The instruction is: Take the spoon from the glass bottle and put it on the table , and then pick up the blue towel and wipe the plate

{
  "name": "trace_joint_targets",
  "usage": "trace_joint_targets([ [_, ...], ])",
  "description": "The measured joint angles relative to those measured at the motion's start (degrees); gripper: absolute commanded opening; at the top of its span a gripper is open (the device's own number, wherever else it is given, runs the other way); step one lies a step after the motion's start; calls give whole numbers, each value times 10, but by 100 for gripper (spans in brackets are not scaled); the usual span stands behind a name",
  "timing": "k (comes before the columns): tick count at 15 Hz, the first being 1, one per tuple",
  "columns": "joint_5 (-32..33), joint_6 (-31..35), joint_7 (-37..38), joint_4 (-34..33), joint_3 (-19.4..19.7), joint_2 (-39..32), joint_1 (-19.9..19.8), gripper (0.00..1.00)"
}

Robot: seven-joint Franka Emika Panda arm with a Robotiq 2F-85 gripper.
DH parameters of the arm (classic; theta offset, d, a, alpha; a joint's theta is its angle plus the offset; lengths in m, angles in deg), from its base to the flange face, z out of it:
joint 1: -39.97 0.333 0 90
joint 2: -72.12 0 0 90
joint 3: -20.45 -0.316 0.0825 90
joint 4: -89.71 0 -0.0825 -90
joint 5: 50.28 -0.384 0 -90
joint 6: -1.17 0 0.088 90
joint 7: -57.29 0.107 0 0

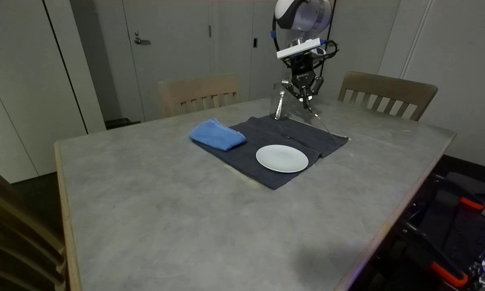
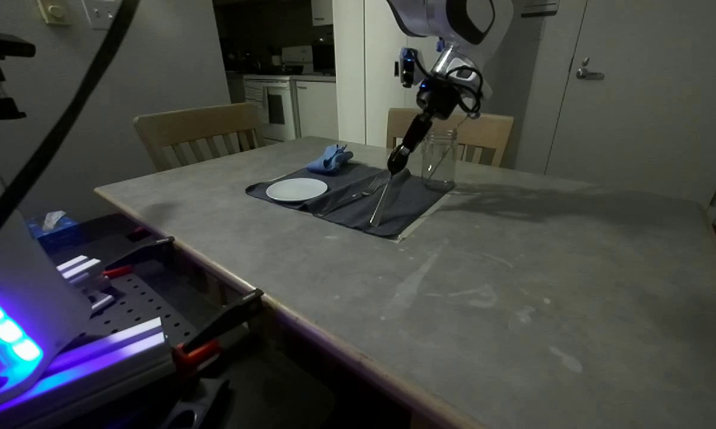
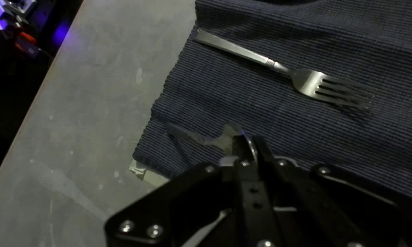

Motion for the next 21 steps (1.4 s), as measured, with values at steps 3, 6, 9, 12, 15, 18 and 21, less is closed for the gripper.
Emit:
trace_joint_targets([
  [3, 2, -13, 0, -19, -4, -12, 2, 2],
  [6, 7, -26, 0, -38, -4, -25, 6, 2],
  [9, 15, -36, 0, -55, -4, -37, 12, 28],
  [12, 23, -38, -5, -67, -5, -49, 18, 54],
  [15, 29, -38, -9, -78, -5, -61, 22, 76],
  [18, 33, -38, -15, -86, -5, -63, 22, 97],
  [21, 33, -37, -30, -97, -5, -57, 23, 100],
])
